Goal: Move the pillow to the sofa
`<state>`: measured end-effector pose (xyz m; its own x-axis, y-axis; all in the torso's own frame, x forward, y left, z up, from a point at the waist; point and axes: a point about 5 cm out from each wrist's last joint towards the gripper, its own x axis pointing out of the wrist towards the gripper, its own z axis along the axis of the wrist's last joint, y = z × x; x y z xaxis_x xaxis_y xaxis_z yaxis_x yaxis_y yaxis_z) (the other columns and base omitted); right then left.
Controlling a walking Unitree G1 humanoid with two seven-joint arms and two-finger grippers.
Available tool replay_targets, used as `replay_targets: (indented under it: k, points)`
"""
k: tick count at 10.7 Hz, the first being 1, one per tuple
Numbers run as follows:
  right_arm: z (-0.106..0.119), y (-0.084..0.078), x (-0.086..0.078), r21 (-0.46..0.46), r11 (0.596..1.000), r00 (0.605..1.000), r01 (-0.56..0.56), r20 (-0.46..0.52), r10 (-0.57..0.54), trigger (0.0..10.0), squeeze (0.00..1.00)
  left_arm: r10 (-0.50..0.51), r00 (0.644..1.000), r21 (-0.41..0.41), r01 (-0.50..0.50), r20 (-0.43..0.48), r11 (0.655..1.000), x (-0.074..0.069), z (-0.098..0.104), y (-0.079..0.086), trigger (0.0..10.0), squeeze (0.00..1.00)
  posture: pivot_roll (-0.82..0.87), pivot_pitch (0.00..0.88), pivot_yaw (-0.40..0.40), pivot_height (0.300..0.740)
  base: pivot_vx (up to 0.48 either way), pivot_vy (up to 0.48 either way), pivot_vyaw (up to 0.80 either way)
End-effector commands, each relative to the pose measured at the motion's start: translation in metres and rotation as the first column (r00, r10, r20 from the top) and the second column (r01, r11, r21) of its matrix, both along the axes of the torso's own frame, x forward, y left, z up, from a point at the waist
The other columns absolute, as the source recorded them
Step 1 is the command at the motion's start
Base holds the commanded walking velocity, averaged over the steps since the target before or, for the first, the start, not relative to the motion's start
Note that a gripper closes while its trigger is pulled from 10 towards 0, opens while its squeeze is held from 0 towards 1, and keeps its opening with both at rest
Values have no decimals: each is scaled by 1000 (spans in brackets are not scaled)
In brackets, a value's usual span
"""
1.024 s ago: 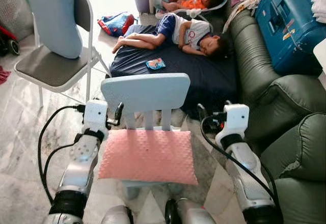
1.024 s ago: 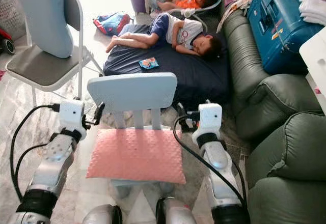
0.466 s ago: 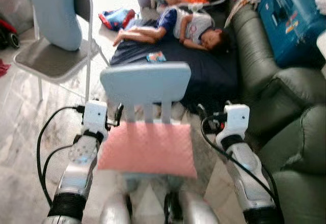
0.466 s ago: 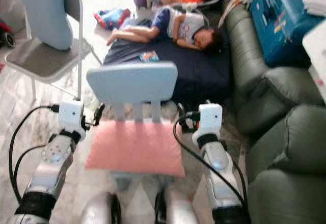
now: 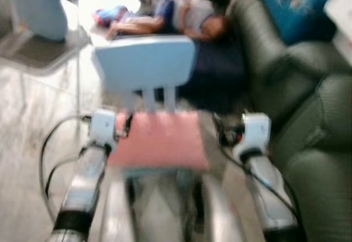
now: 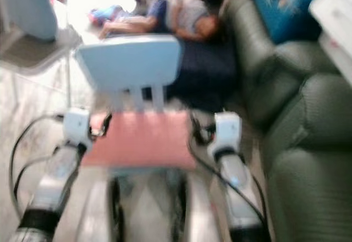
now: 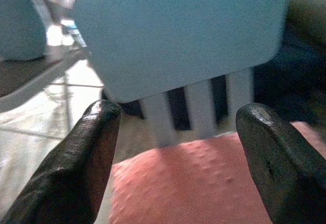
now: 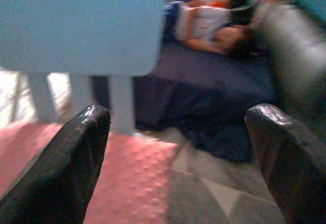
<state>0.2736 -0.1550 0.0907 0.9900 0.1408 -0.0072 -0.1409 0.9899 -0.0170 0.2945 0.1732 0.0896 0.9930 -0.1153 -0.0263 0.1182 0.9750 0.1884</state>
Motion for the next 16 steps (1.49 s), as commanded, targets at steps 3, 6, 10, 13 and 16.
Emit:
replay_targets:
  k: [3,6,10,13,16]
  points:
    - [0,3,2,12,1000,1000,-23,0,23,10000,0,56,997,23,-55,-46,998,-5,-12,7,10000,0,-82,162,-46,593,0,0,0]
    - [-2,5,1,13,999,999,-34,-6,34,10000,0,73,996,24,-71,-53,997,-4,-12,8,10000,0,-82,165,-44,593,0,0,0]
    - [-1,4,0,18,999,999,-40,-5,41,10000,0,75,995,0,-75,-72,997,-2,-14,6,10000,0,-90,167,-44,538,0,0,0]
    - [-1,4,1,16,999,999,-46,-3,46,10000,0,74,995,-3,-75,-72,997,-2,-15,3,10000,0,-92,165,-46,499,0,0,0]
    - [-2,2,0,-14,998,998,-57,-9,57,10000,0,77,994,-5,-78,-74,997,0,-14,3,10000,0,-94,165,-45,499,0,0,0]
